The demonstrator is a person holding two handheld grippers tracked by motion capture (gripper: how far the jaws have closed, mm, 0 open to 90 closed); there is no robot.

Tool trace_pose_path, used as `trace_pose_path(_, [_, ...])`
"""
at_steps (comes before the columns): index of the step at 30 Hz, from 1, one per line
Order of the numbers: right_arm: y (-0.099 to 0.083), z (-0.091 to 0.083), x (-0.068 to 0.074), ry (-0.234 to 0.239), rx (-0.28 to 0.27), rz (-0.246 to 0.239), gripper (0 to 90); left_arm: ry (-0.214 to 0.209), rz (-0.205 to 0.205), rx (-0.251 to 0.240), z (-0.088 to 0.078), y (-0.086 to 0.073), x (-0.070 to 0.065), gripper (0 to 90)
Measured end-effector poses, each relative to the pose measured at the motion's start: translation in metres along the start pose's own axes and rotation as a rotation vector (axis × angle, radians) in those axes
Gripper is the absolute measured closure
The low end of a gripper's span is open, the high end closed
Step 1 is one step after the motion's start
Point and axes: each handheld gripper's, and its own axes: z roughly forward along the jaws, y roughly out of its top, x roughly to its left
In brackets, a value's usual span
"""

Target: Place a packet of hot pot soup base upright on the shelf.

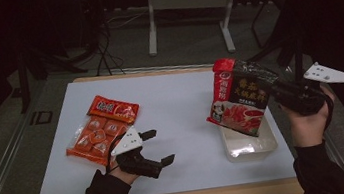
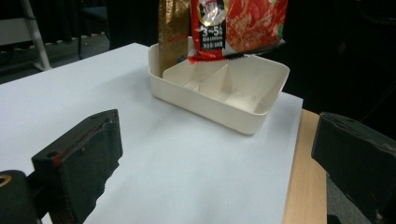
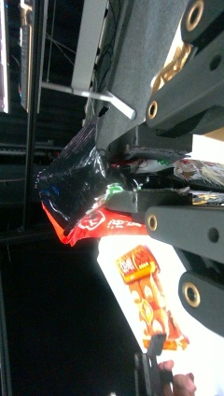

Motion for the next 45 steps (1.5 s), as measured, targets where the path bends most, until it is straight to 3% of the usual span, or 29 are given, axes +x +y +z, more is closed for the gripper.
trace_pose_path(4, [0.0,0.0,-0.01,-0.008,-0.005,0.002,77.3,0.003,-0.004,0.011,-0.006,-0.009,0.001,2.5])
trace_pose_path(13, [-0.001,0.001,-0.027,-0.053,0.001,0.007,77.3,0.032,-0.054,0.036,-0.016,-0.036,0.007,2.5])
trace_pose_path(17, [-0.005,0.002,-0.037,-0.061,0.0,0.014,77.2,0.052,-0.046,0.037,-0.019,-0.044,0.008,2.5])
trace_pose_path(24, [-0.016,0.009,-0.053,-0.083,0.01,0.03,77.1,0.058,-0.069,0.052,-0.019,-0.058,0.01,2.5])
trace_pose_path(34, [-0.03,0.025,-0.072,-0.073,0.05,0.041,76.9,0.065,-0.093,0.045,-0.018,-0.064,0.013,2.5])
trace_pose_path(45, [-0.045,0.041,-0.081,-0.047,0.084,-0.027,76.4,0.058,-0.11,0.048,-0.015,-0.068,0.014,2.5])
